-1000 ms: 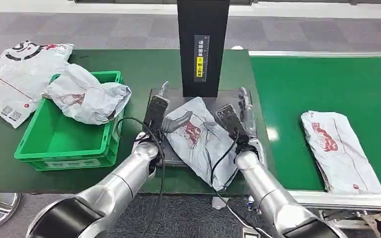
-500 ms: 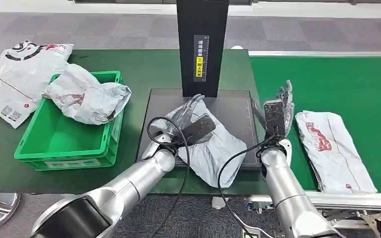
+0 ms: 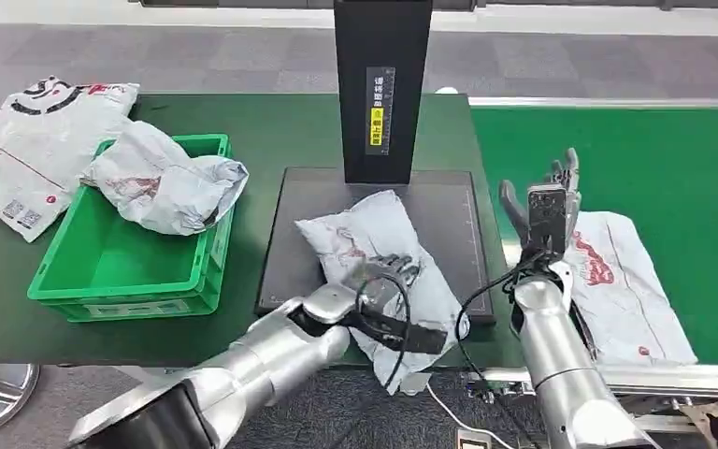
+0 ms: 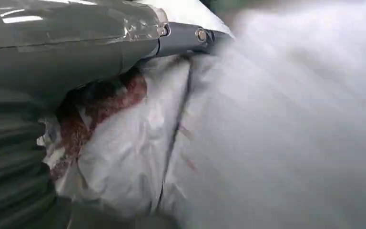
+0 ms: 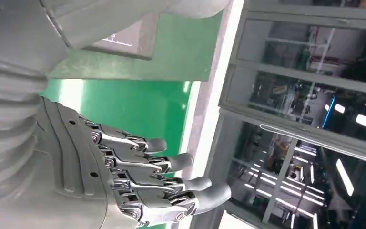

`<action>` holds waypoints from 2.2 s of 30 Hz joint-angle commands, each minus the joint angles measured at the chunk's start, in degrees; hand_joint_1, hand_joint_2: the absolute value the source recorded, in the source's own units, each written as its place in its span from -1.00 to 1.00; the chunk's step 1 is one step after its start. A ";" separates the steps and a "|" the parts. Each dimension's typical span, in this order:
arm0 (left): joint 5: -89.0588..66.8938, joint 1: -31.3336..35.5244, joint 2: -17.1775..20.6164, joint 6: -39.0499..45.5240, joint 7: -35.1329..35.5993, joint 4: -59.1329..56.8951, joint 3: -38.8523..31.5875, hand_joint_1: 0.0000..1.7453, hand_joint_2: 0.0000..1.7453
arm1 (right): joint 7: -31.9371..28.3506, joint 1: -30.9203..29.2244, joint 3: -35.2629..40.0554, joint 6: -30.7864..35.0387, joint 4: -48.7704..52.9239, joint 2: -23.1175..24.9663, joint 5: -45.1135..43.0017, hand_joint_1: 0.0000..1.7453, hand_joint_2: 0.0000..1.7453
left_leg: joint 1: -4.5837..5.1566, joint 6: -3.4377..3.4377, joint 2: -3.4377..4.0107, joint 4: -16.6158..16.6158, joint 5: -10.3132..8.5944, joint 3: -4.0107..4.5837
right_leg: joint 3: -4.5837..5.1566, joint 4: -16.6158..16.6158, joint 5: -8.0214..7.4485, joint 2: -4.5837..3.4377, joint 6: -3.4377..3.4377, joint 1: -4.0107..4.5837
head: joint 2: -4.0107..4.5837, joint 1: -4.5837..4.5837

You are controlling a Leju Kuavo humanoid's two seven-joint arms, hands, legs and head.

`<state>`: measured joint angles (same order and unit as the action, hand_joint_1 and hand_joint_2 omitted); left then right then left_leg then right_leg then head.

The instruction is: Moved the parcel from conveyor to table for the left to box.

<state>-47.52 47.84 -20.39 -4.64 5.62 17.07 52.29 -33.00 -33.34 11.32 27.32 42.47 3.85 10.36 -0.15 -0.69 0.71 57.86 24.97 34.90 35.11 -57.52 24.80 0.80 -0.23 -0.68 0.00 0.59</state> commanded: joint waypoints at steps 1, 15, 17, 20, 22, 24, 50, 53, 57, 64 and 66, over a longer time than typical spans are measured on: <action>-0.82 -0.99 1.73 -2.20 1.70 -5.05 9.52 1.00 1.00 | 0.80 -0.98 -3.46 -1.64 0.04 -0.90 0.38 -1.00 1.00 | 0.01 0.04 0.08 -0.15 0.02 -0.36 | -0.29 0.13 -0.04 -0.16 0.02 -0.01 | 0.00 0.02; 2.51 4.45 3.39 17.40 0.58 -3.60 -1.13 1.00 1.00 | 1.97 2.45 -3.52 -3.18 4.46 -1.48 0.24 -1.00 1.00 | -0.02 -0.04 0.13 -0.11 -0.13 -0.61 | -0.53 0.08 -0.11 -0.15 0.06 0.07 | 0.00 0.00; 2.56 4.38 3.36 17.38 0.51 -3.58 -1.20 1.00 1.00 | 1.97 2.42 -3.52 -3.19 4.50 -1.48 0.24 -1.00 1.00 | -0.05 -0.07 0.12 -0.18 -0.22 -0.52 | -0.44 0.17 -0.20 -0.19 0.09 0.10 | 0.02 0.00; 4.74 5.24 3.48 22.08 -2.63 -2.92 -5.48 1.00 1.00 | 2.10 2.79 -3.69 -3.17 5.01 -1.51 0.38 -1.00 1.00 | -0.06 -0.07 0.03 -0.14 -0.24 -0.43 | -0.35 0.13 -0.15 -0.13 0.09 0.10 | 0.02 0.00; 8.69 5.87 4.00 31.25 -7.85 -0.22 -10.71 1.00 1.00 | 2.05 3.10 -3.83 -2.79 5.30 -1.58 0.48 -1.00 1.00 | -0.05 -0.03 0.03 -0.07 -0.22 -0.39 | -0.33 0.06 -0.09 -0.08 0.07 0.09 | 0.02 0.00; 10.82 9.57 4.58 35.89 -12.47 1.13 -15.43 1.00 1.00 | 2.11 3.16 -3.82 -2.86 5.06 -1.71 0.42 -1.00 1.00 | -0.06 -0.04 -0.04 0.02 -0.19 -0.28 | -0.23 -0.05 -0.05 -0.06 0.07 0.08 | 0.00 0.00; -42.48 15.57 22.11 44.64 11.71 18.44 -31.20 1.00 1.00 | 2.80 -2.86 -1.35 -1.72 -4.10 0.24 -0.86 -1.00 1.00 | -0.06 -0.12 -0.02 -0.04 -0.32 0.16 | 0.27 -0.11 -0.12 -0.06 0.09 0.11 | 0.00 0.00; -42.48 15.57 22.11 44.64 11.71 18.44 -31.20 1.00 1.00 | 2.80 -2.86 -1.35 -1.72 -4.10 0.24 -0.86 -1.00 1.00 | -0.01 -0.11 -0.03 -0.06 -0.32 0.13 | 0.23 -0.14 -0.10 -0.04 0.10 0.05 | 0.00 0.02; -42.48 18.86 23.63 44.64 16.99 13.85 -25.70 1.00 1.00 | 2.52 -0.46 -1.85 -1.05 -2.24 -1.28 -2.22 -1.00 1.00 | -0.07 -0.12 -0.10 -0.04 -0.32 0.15 | 0.19 -0.11 -0.10 0.02 0.11 0.06 | 0.00 0.00; -40.23 22.49 28.26 44.64 19.57 3.93 -30.08 1.00 1.00 | 4.36 5.64 -2.08 -1.52 4.91 -4.59 -3.15 -1.00 1.00 | -0.08 -0.14 -0.09 -0.08 -0.31 0.04 | 0.12 -0.07 -0.09 -0.01 0.13 0.08 | 0.00 0.02; -42.48 22.81 30.49 44.64 20.40 2.92 -29.82 1.00 1.00 | 5.16 4.75 -1.82 -2.21 4.40 -4.92 -3.31 -1.00 1.00 | -0.06 -0.16 0.10 -0.11 -0.28 -0.01 | 0.16 -0.05 -0.12 -0.23 0.14 0.08 | 0.00 0.02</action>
<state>-88.06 65.72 4.44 40.06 26.73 30.71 24.68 -29.86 -29.40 9.84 26.49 44.46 2.45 7.72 -0.17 -0.83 0.74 57.81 24.63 35.04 35.38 -57.63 24.68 0.77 -0.13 -0.62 0.00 0.61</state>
